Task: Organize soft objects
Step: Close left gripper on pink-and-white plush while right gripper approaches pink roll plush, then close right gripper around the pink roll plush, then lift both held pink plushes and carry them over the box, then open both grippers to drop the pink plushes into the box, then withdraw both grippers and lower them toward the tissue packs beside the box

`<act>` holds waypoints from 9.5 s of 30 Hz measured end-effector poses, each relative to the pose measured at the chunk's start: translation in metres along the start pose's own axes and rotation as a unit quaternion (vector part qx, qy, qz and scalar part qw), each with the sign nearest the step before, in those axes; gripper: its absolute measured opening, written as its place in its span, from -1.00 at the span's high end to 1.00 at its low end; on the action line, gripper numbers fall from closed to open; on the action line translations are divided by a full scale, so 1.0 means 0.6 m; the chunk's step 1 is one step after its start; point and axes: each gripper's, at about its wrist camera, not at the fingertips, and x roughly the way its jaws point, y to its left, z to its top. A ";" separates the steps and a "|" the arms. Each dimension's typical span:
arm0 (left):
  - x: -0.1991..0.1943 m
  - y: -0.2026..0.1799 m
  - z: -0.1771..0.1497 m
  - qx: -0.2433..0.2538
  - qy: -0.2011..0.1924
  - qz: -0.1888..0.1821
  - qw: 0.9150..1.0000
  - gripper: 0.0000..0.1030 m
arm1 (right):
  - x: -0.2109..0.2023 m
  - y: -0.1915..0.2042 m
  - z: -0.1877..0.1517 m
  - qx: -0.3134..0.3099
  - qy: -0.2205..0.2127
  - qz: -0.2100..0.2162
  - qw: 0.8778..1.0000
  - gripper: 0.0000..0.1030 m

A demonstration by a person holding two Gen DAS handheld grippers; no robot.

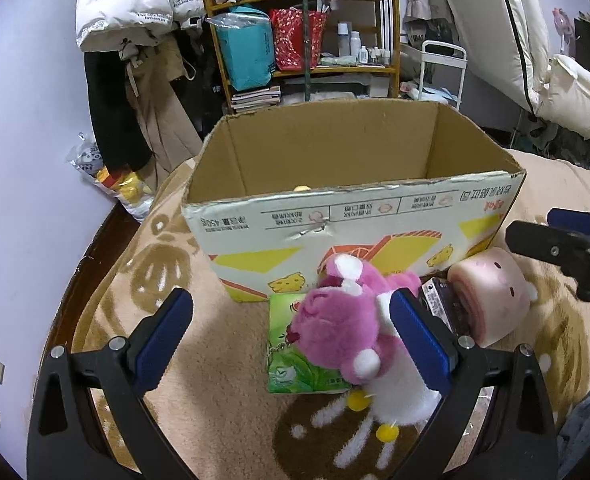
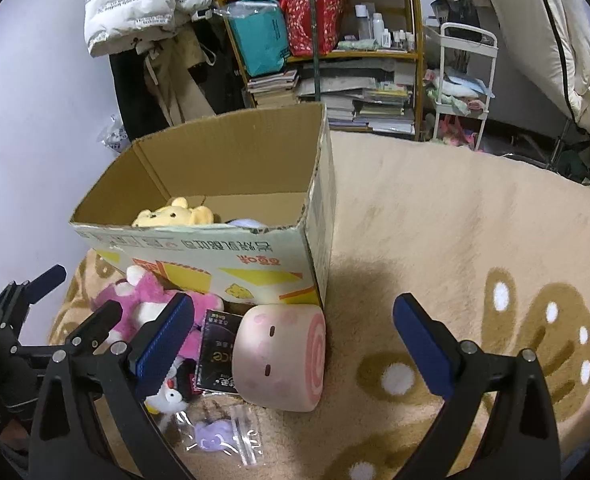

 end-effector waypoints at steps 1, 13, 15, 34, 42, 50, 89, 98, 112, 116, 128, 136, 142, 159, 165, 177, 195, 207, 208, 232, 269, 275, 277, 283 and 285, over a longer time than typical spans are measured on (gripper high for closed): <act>0.002 0.000 -0.001 0.000 0.002 -0.002 1.000 -0.90 | 0.005 0.001 -0.001 -0.002 0.003 -0.002 1.000 -1.00; 0.030 -0.012 -0.007 0.024 0.024 -0.014 0.999 -0.90 | 0.043 0.003 -0.015 -0.011 0.038 -0.009 0.999 -1.00; 0.033 -0.012 -0.008 0.021 0.026 -0.014 0.999 -0.90 | 0.049 0.004 -0.019 -0.014 0.045 -0.011 0.999 -1.00; 0.045 -0.011 -0.014 0.019 0.041 -0.057 0.997 -0.55 | 0.081 0.004 -0.029 -0.014 0.077 -0.019 0.997 -1.00; 0.050 -0.009 -0.023 -0.004 0.053 -0.099 0.994 -0.24 | 0.088 0.007 -0.031 -0.017 0.085 -0.020 0.996 -1.00; 0.052 -0.006 -0.027 -0.012 0.054 -0.098 0.994 -0.21 | 0.089 0.001 -0.028 -0.009 0.085 -0.018 0.996 -1.00; -0.021 -0.013 -0.024 -0.007 0.009 -0.074 0.997 0.07 | 0.070 -0.011 -0.043 0.030 0.106 0.018 0.994 0.10; -0.028 -0.009 -0.022 -0.007 0.005 -0.048 0.999 0.06 | 0.062 -0.034 -0.036 0.066 0.094 0.045 0.992 0.10; -0.096 0.033 -0.019 -0.044 -0.053 -0.024 0.997 0.06 | -0.007 -0.025 -0.041 0.057 0.034 0.038 0.997 0.12; -0.130 0.037 -0.019 -0.044 -0.079 -0.008 0.996 0.06 | -0.033 -0.021 -0.036 0.054 0.006 0.039 0.998 0.12; -0.220 0.034 -0.020 -0.042 -0.146 0.009 0.988 0.06 | -0.148 0.001 -0.021 0.032 -0.108 0.032 0.993 0.16; -0.249 0.024 -0.017 -0.024 -0.174 0.017 0.984 0.06 | -0.184 0.015 -0.009 0.013 -0.145 0.034 0.989 0.16; -0.249 0.032 0.001 -0.039 -0.175 0.007 0.984 0.06 | -0.195 0.021 0.003 0.007 -0.161 0.038 0.986 0.16; -0.249 0.044 0.109 -0.026 -0.227 0.015 0.973 0.06 | -0.182 0.051 0.099 -0.025 -0.191 0.046 0.980 0.16; -0.233 0.054 0.134 -0.028 -0.238 0.023 0.971 0.06 | -0.175 0.059 0.130 -0.037 -0.198 0.045 0.978 0.16; -0.172 0.066 0.141 -0.035 -0.222 0.017 0.974 0.05 | -0.129 0.078 0.147 -0.070 -0.205 0.046 0.975 0.12; -0.071 0.037 0.111 -0.008 -0.151 -0.001 0.989 0.04 | -0.022 0.063 0.129 -0.064 -0.144 0.044 0.986 0.09; -0.045 0.029 0.106 -0.007 -0.126 -0.005 0.992 -0.01 | -0.011 0.070 0.123 -0.073 -0.128 0.043 0.988 0.04; -0.043 0.028 0.106 -0.005 -0.124 -0.006 0.992 -0.02 | -0.008 0.070 0.123 -0.073 -0.125 0.042 0.989 0.03; -0.037 0.041 0.088 -0.030 -0.111 0.011 0.993 -0.49 | -0.005 0.055 0.115 -0.053 -0.106 0.051 0.992 -0.66; -0.177 0.055 0.007 -0.028 -0.070 0.044 0.996 -0.78 | -0.126 0.041 0.019 -0.030 -0.089 0.033 0.995 -0.95; -0.187 0.058 -0.004 -0.031 -0.063 0.045 0.997 -0.78 | -0.140 0.044 -0.002 -0.031 -0.085 0.030 0.995 -0.95; -0.186 0.058 -0.007 -0.029 -0.059 0.048 0.997 -0.78 | -0.142 0.045 -0.009 -0.029 -0.083 0.029 0.996 -0.95; -0.176 0.057 -0.013 -0.027 -0.046 0.052 0.997 -0.78 | -0.139 0.044 -0.021 -0.029 -0.078 0.025 0.996 -0.95; -0.172 0.055 -0.013 -0.025 -0.044 0.052 0.997 -0.78 | -0.136 0.044 -0.021 -0.028 -0.077 0.024 0.996 -0.95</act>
